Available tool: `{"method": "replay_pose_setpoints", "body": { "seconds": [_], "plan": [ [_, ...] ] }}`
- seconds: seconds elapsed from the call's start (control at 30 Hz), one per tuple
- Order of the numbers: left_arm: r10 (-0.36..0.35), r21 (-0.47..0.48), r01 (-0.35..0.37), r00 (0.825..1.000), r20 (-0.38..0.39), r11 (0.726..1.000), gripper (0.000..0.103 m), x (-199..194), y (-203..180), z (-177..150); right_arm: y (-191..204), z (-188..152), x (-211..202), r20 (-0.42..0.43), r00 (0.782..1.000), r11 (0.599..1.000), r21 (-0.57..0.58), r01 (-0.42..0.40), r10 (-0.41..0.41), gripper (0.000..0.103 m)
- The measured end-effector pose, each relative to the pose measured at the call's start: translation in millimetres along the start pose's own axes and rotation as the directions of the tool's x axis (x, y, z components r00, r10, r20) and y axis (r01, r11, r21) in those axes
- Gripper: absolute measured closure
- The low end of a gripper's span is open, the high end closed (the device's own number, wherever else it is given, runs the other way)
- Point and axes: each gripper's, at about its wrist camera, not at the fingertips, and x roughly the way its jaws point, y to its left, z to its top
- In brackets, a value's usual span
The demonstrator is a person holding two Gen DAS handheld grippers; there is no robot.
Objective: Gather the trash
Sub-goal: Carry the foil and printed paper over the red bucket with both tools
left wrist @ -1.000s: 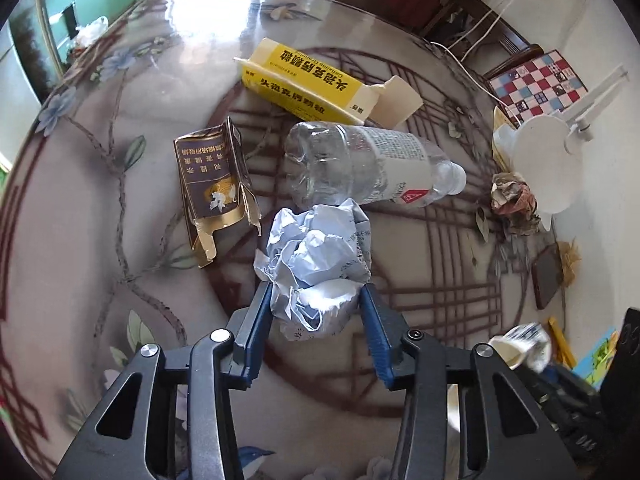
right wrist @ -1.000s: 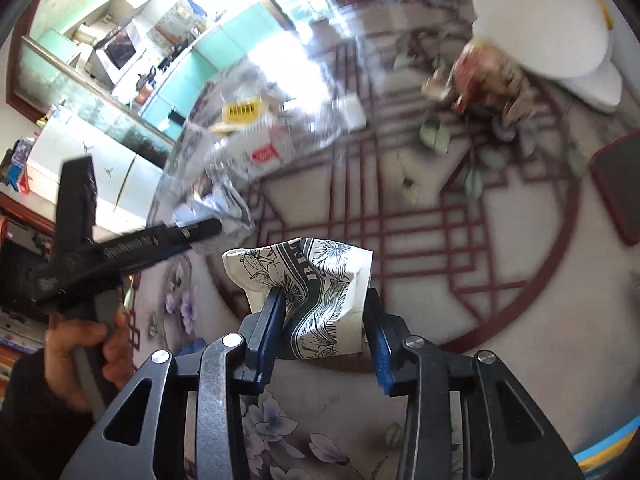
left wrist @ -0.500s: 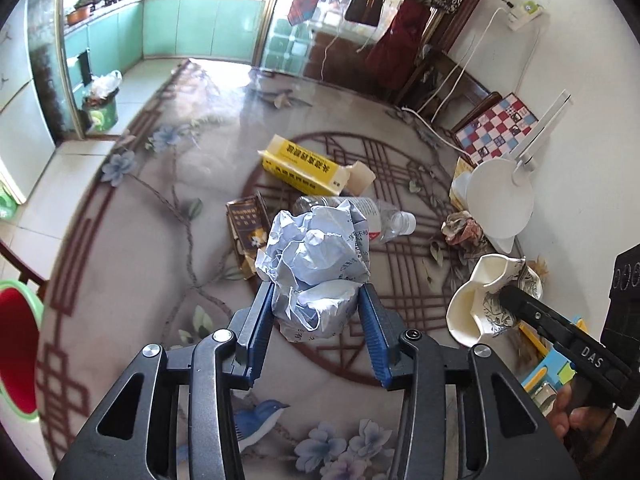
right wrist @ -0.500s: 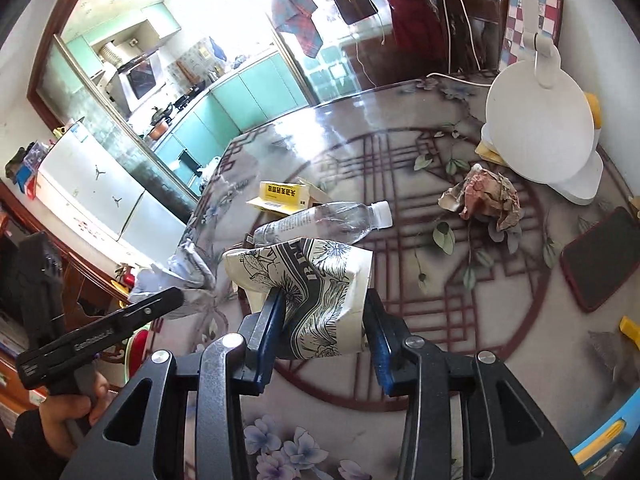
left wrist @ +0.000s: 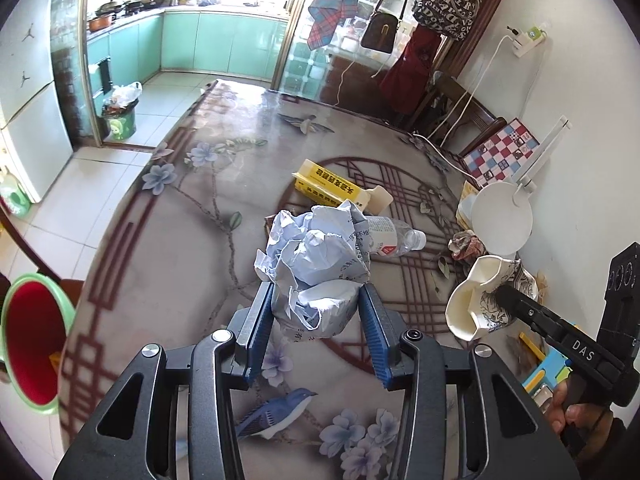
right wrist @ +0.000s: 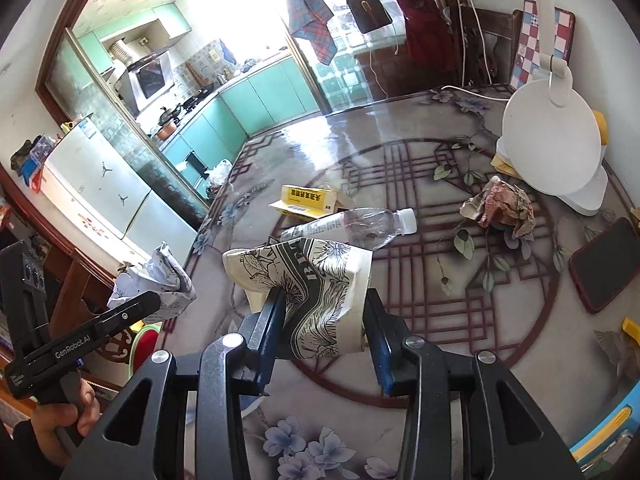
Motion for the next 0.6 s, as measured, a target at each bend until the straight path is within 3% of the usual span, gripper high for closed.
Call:
{"method": "replay_pose_setpoints", "body": {
  "seconds": [0.6],
  "plan": [
    [0.035, -0.074, -0.033, 0.999, 0.031, 0.997, 0.061, -27, 73, 0, 84, -7, 19, -0.019, 1.0, 0.994, -0.103, -0.022, 0.02, 0.066]
  ]
}}
